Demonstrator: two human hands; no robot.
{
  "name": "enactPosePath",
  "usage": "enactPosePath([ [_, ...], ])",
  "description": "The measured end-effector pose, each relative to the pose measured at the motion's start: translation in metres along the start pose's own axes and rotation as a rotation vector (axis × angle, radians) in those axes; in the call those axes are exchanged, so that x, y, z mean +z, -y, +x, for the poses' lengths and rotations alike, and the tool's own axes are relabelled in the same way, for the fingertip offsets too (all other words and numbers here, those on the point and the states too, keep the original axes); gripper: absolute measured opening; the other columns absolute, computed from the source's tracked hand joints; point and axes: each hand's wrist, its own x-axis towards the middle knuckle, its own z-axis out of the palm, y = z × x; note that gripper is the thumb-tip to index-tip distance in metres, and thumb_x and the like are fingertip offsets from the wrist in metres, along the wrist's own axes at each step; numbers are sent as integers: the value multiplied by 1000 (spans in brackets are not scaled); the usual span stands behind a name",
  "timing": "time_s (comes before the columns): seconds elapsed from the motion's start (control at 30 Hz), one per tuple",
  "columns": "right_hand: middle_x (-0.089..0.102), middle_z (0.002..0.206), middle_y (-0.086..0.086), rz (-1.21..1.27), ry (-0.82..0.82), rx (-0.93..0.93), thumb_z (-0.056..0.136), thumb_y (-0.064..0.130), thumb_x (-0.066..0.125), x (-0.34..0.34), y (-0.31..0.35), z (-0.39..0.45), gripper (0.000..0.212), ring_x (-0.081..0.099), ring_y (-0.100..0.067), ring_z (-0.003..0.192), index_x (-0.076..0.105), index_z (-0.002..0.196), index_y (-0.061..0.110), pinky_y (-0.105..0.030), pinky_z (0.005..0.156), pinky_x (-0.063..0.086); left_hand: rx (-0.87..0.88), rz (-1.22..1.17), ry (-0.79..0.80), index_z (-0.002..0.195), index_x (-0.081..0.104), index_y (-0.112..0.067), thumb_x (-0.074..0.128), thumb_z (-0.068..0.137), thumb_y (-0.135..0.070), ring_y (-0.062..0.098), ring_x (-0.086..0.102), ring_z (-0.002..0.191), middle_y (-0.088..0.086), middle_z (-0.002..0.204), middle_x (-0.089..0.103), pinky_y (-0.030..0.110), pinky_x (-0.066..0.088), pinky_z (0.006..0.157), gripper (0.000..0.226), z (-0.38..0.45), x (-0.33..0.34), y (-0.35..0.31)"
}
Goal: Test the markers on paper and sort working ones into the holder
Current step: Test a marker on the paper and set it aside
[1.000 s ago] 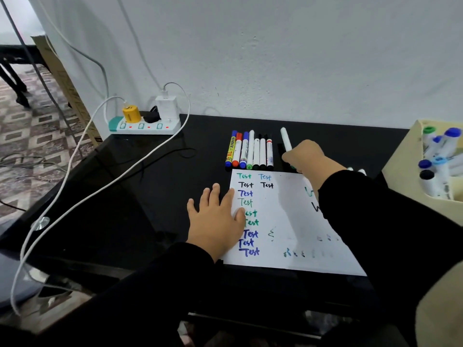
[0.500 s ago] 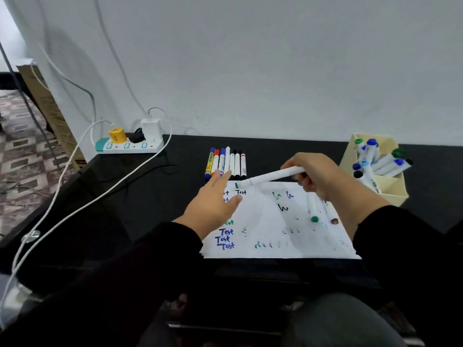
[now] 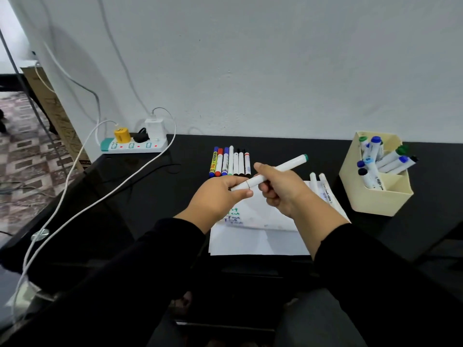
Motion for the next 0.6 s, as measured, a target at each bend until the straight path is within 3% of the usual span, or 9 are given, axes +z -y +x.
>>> enactPosePath([
  [0.23,39,40,0,56,15,-78,93,12,47,4,-3,10,25,30,-8,35,51,68,9,-18,36,28,-72,-36,111,108,67,-17,58,91,-28,12,63,83,-5,79,67,31,49,85,22,5,-8,4],
  [0.37,38,40,1,54,65,-92,93,12,47,2,-5,14,26,29,-10,39,50,67,9,-18,39,28,-80,-45,171,102,69,-9,56,92,-26,6,62,73,-6,76,67,25,49,81,23,10,-9,5],
  [0.47,38,42,1,44,-67,-26,91,14,49,6,-4,18,23,29,-9,39,49,68,11,-19,40,26,-86,-15,127,103,68,-14,56,92,-25,9,63,80,-6,82,67,23,48,80,19,11,-8,8],
  [0.53,35,39,3,98,-237,47,87,15,48,2,-1,23,22,25,-8,32,45,65,12,-17,40,23,-94,95,3,114,66,-19,59,91,-27,13,61,95,-3,101,68,25,45,82,26,11,-8,15],
  [0.6,33,40,3,119,-294,98,85,15,47,-4,1,27,22,22,-8,29,43,63,13,-15,39,22,-106,148,-93,126,59,-21,60,89,-30,15,56,108,-1,121,62,24,41,89,38,8,-10,23],
])
